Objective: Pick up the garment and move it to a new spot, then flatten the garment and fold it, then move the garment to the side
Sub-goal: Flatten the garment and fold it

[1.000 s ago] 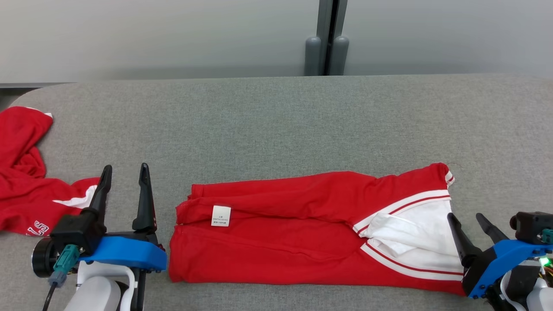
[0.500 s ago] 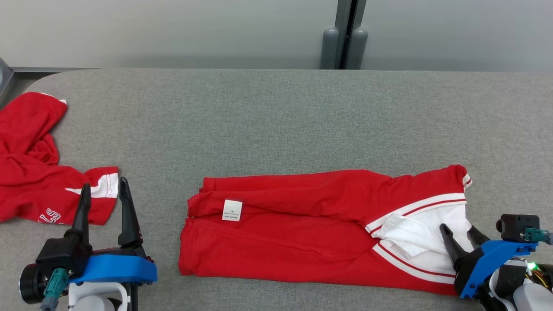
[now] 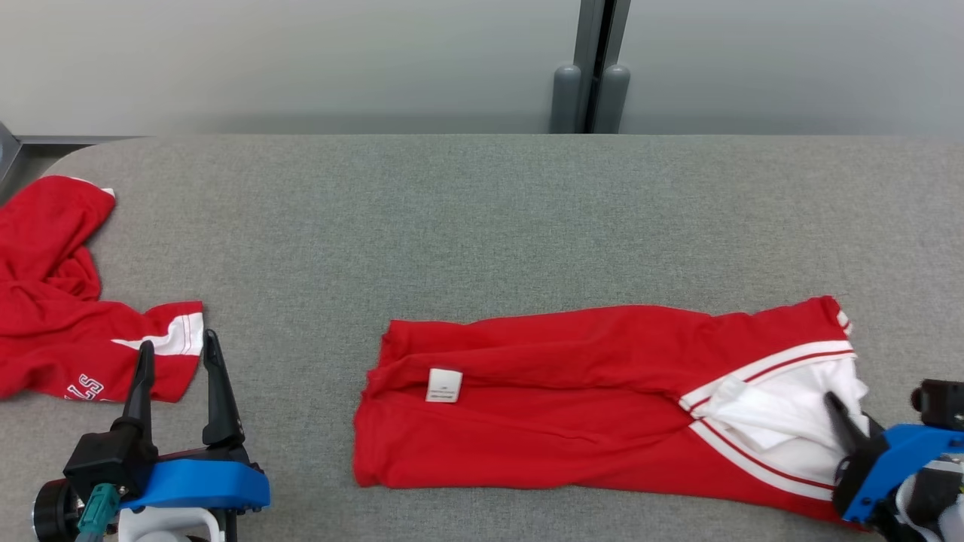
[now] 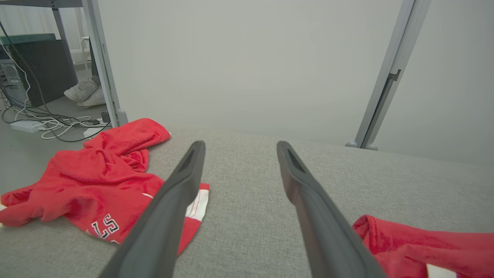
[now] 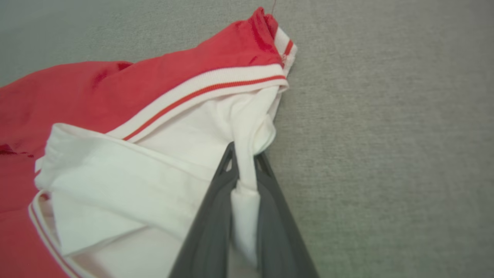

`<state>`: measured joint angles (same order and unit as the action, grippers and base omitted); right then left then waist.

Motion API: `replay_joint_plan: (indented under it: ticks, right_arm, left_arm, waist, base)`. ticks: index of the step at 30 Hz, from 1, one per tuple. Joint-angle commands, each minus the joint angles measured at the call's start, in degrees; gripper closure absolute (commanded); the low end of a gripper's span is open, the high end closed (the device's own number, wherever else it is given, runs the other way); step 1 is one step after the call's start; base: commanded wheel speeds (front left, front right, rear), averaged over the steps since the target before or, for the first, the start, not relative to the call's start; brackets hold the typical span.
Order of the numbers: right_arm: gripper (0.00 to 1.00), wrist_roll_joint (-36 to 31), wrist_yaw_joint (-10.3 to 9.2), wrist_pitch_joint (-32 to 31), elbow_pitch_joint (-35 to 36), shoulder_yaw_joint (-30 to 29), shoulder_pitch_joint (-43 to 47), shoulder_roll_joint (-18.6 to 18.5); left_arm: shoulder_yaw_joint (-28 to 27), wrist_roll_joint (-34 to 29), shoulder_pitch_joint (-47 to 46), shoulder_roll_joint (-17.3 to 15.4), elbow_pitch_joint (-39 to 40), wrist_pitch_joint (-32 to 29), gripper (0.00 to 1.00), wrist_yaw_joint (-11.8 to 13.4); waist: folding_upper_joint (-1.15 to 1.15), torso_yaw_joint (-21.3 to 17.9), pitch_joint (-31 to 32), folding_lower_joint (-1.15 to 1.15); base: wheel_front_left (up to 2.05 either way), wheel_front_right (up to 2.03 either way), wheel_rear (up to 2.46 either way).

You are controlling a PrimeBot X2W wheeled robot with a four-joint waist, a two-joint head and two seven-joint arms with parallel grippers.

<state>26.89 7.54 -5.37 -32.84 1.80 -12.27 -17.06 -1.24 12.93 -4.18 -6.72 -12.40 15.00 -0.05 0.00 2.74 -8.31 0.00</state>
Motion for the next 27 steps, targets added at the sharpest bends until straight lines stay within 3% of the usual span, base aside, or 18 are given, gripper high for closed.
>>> replay_joint_plan:
  ticks: [1, 9, 19, 27]
  right_arm:
    - [1.00, 0.34, -0.09, 0.80, -0.44, -1.82, 1.25, -1.90]
    - [1.00, -0.77, -0.06, 0.01, 2.22, -6.33, 3.35, -5.28]
    - [1.00, -0.43, -0.05, -3.25, 13.03, -3.39, 4.71, -2.04]
    - [1.00, -0.86, -0.05, -6.88, 22.97, 2.80, 6.07, 1.04]
  left_arm:
    - [-0.77, -0.79, 0.46, 0.48, -0.12, 0.25, 0.00, -0.59]
    - [-3.11, -2.84, 1.21, 1.65, -0.58, 0.25, 0.00, -1.93]
    - [-4.27, -4.09, 1.95, 2.76, -0.72, 0.25, 0.00, -2.84]
    - [-4.65, -4.89, 2.16, 3.27, -1.13, 0.25, 0.00, -3.60]
  waist:
    - [0.00, -0.34, 0.44, 0.00]
    - [0.00, -1.64, 1.45, 0.00]
    - [0.00, -2.84, 2.65, 0.00]
    - [0.00, -2.99, 3.50, 0.00]
  base:
    - [0.00, 0.00, 0.00]
    - [0.00, 0.00, 0.00]
    - [0.00, 0.00, 0.00]
    - [0.00, 0.00, 0.00]
